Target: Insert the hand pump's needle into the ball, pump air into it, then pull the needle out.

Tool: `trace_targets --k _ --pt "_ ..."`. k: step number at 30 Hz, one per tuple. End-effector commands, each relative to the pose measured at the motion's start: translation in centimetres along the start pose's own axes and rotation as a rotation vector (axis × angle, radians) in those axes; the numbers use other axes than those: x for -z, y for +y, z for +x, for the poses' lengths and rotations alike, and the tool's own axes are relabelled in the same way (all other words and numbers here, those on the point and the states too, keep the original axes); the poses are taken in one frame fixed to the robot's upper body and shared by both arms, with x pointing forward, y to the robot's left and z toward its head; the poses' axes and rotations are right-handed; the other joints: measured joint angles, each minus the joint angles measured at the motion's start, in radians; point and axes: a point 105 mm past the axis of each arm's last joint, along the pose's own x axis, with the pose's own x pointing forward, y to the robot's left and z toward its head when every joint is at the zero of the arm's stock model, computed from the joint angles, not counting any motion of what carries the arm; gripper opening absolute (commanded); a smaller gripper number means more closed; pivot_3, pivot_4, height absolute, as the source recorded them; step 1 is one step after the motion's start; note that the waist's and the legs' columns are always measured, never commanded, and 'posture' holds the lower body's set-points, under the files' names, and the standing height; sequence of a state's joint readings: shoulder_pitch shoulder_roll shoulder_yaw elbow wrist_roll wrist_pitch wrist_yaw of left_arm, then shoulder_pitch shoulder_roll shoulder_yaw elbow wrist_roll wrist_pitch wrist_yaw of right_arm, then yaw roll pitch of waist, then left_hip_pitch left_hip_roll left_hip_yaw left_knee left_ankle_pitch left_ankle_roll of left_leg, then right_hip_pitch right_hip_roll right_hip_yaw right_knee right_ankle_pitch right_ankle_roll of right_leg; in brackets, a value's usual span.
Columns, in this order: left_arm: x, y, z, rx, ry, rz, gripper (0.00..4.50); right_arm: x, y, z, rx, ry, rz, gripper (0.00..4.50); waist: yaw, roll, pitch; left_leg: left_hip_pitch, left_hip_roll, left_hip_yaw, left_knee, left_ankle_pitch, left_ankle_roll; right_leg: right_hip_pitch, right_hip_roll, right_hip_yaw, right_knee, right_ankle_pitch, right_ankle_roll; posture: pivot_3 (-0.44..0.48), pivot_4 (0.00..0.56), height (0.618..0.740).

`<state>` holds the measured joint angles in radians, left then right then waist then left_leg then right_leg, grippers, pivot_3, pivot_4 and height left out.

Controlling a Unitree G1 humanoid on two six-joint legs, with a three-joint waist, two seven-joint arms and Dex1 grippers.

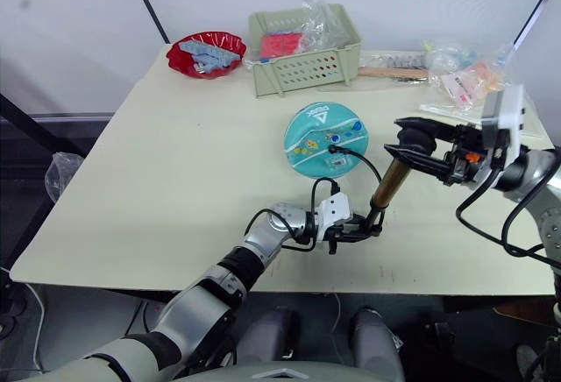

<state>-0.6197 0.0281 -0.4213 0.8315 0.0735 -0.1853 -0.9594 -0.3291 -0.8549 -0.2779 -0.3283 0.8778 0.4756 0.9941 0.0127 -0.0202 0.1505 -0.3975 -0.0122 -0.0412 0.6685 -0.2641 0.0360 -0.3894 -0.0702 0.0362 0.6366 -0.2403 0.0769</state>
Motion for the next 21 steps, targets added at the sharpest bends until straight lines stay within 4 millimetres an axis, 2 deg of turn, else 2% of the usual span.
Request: trace_targets --k 1,8,12,13,21 --pt "5.4 -1.8 -1.0 0.020 0.180 -0.111 1.07 -4.9 -0.1 -0.9 0.005 -0.094 -0.108 1.79 -0.001 0.000 0.000 0.000 0.000 0.000 0.000 0.000 0.000 0.000 0.000 0.000 0.000 0.000 0.000 0.000 0.150 0.740" --pt "5.6 -1.8 -1.1 0.021 0.184 -0.112 1.07 -6.9 -0.3 -0.9 -0.007 -0.091 -0.148 1.79 0.001 0.001 0.000 -0.003 0.000 0.000 0.000 0.000 0.000 -0.003 -0.004 0.001 0.000 0.000 0.000 0.000 0.150 0.740" --pt "5.6 -1.9 -1.2 0.023 0.186 -0.115 1.07 -6.9 0.0 -0.3 -0.020 -0.101 -0.134 1.79 0.001 0.001 0.001 -0.006 0.000 0.000 0.000 0.000 0.000 -0.006 -0.004 0.001 0.000 0.000 0.000 0.000 0.150 0.740" --pt "5.6 -1.8 -1.1 0.023 0.186 -0.115 1.07 -6.5 0.0 -0.2 -0.019 -0.089 -0.127 1.79 0.001 0.001 0.001 -0.006 0.000 0.000 0.000 0.000 0.000 -0.006 -0.005 0.001 0.000 0.000 0.000 0.000 0.150 0.740" --pt "5.6 -1.9 -1.1 0.023 0.185 -0.112 1.07 0.6 0.8 0.5 -0.006 0.070 -0.049 1.79 0.000 -0.001 -0.001 -0.004 0.000 0.000 0.000 0.000 0.000 -0.004 -0.004 0.001 -0.001 0.000 0.000 0.000 0.150 0.740"
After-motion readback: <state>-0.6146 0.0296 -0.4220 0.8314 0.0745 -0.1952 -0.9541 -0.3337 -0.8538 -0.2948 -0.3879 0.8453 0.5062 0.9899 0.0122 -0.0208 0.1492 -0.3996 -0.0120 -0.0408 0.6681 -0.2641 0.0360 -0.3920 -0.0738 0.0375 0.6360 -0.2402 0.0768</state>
